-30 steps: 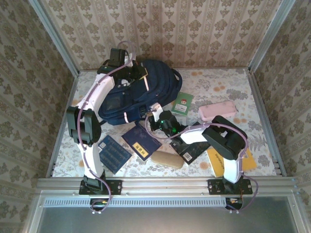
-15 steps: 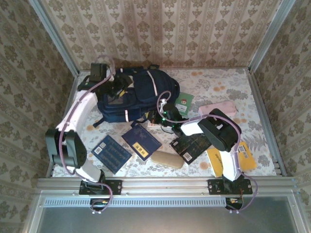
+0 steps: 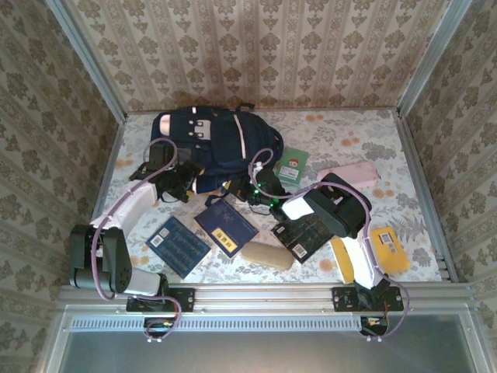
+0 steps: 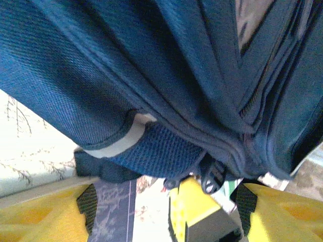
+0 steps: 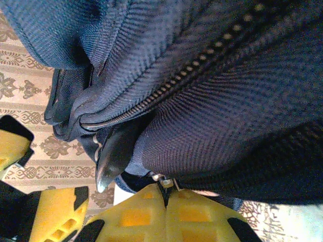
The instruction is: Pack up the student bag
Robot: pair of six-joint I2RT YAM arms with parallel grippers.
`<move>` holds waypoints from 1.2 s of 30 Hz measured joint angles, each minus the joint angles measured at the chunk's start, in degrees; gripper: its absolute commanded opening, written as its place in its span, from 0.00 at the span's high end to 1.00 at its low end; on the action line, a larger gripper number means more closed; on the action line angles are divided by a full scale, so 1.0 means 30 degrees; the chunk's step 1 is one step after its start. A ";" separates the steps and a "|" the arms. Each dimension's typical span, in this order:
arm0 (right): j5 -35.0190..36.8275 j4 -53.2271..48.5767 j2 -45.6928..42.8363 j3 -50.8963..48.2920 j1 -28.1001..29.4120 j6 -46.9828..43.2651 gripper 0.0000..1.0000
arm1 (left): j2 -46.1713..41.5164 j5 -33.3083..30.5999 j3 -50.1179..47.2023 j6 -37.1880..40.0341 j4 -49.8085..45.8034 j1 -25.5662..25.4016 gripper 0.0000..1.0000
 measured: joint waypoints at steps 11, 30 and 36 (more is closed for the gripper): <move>0.0058 0.0648 0.0255 0.0000 0.0262 -0.0022 1.00 | 0.0954 -0.2069 -0.1013 -0.2812 0.4896 0.0175 0.41; 0.0605 -0.1209 -0.0313 -0.0095 0.0284 -0.2426 1.00 | 0.2812 -0.1880 -0.0306 -0.2951 0.6127 0.1151 1.00; 0.0699 -0.2076 -0.1078 -0.0474 -0.0138 -0.3592 1.00 | 0.2798 -0.1639 -0.0219 -0.2674 0.6018 0.1362 1.00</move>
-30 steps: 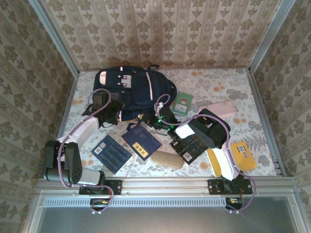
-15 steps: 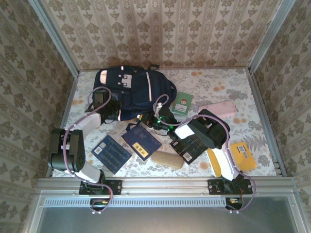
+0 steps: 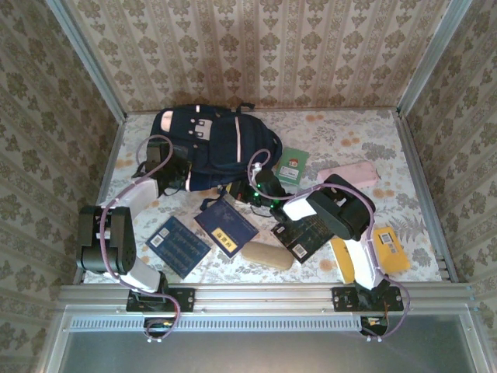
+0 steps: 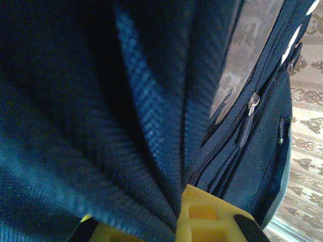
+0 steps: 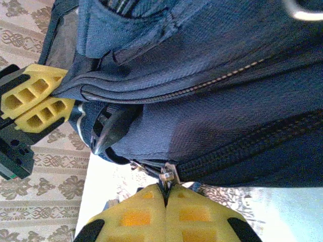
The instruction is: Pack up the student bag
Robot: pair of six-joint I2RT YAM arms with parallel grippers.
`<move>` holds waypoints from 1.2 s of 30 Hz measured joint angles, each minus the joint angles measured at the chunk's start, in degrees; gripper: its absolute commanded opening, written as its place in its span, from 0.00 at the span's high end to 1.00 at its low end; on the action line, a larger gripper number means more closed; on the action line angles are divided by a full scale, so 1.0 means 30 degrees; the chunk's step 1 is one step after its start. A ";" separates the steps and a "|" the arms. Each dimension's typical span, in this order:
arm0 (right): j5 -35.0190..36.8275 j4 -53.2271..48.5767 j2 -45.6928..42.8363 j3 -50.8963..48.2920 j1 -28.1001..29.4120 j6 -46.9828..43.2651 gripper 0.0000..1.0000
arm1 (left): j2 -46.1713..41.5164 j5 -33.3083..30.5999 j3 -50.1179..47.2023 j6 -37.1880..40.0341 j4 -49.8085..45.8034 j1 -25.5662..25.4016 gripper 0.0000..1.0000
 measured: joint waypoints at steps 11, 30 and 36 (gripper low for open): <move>-0.0219 -0.1479 -0.0699 -0.0015 -0.0233 -0.2841 1.00 | -0.0160 0.0270 0.0000 0.0058 -0.0036 0.0058 1.00; 0.0444 -0.6936 -0.2790 -0.0124 -0.1282 -0.6878 1.00 | -0.0299 0.0415 0.0007 0.0641 -0.0503 0.0911 1.00; 0.0430 -0.7832 -0.3402 -0.0248 -0.1894 -0.7854 0.92 | -0.0401 0.0408 0.0233 0.0954 -0.0896 0.1173 1.00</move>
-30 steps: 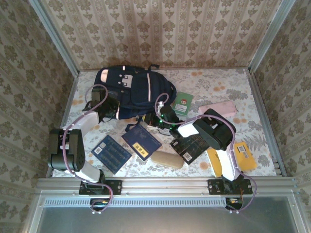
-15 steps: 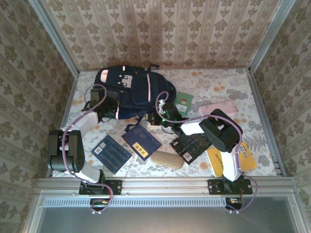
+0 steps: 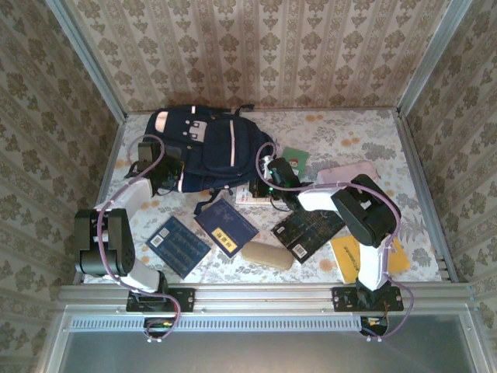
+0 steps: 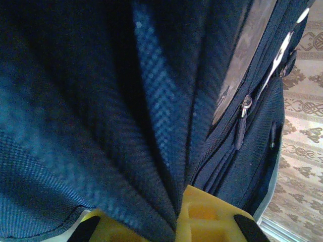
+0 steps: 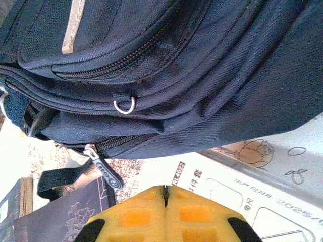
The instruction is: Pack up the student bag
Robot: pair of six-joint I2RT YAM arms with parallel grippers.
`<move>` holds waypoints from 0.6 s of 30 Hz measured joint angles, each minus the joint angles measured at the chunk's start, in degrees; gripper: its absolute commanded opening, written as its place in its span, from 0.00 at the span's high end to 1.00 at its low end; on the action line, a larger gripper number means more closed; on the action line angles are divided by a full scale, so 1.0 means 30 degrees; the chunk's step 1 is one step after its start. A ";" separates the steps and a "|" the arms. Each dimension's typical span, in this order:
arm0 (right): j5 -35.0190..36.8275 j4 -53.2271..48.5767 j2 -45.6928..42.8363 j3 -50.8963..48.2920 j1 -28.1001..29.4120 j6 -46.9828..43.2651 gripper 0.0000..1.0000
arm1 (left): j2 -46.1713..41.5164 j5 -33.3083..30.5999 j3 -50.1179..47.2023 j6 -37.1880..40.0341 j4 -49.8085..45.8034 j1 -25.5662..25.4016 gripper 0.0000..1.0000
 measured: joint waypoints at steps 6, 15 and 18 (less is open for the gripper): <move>-0.0896 -0.1137 0.0146 0.0845 0.0911 -0.1545 0.68 | 0.0000 0.0022 0.0044 0.0124 -0.0015 0.0000 1.00; -0.1341 -0.1617 0.1399 0.3082 0.1792 -0.2025 0.53 | 0.0000 0.0080 0.0146 0.0124 -0.0044 0.0000 1.00; -0.1370 -0.1851 0.1953 0.3526 0.1741 -0.2011 0.53 | 0.0000 0.0146 0.0204 0.0124 -0.0073 0.0000 1.00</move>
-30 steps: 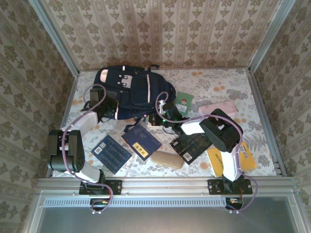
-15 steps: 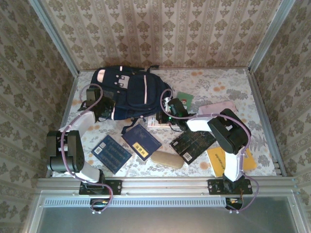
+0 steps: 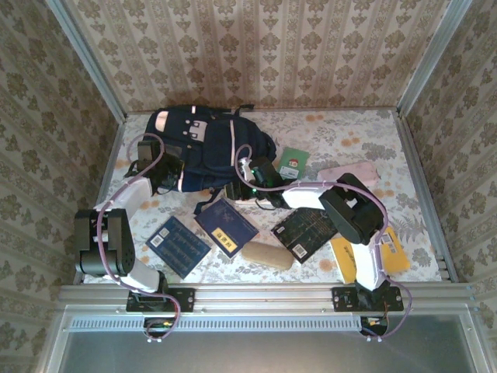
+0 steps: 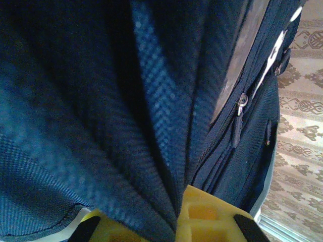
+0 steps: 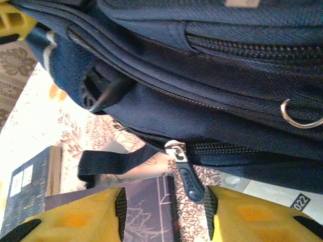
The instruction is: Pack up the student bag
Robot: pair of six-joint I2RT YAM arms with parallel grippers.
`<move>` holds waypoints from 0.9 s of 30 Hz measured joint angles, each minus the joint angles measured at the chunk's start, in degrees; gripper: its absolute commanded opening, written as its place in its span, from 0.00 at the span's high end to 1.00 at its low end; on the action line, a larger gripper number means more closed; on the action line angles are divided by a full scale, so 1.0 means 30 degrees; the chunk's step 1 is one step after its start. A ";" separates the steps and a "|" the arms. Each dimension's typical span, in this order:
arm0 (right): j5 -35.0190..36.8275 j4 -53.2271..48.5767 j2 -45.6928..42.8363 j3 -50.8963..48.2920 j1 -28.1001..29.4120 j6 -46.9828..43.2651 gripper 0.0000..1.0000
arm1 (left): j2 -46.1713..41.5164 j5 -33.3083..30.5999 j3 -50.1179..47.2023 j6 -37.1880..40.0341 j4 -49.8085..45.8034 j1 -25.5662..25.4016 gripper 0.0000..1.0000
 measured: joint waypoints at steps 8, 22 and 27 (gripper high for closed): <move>-0.0160 -0.0641 0.0634 0.0219 -0.0022 0.0131 0.54 | 0.0000 0.0066 0.0146 0.0000 -0.0168 0.0000 1.00; -0.0423 -0.0758 0.2463 0.2091 -0.0015 0.0707 0.82 | 0.0000 0.0066 0.0153 0.0000 -0.0182 0.0000 1.00; -0.0430 -0.0736 0.2477 0.2084 -0.0015 0.0670 0.98 | 0.0007 0.0073 0.0153 0.0029 -0.0197 0.0000 1.00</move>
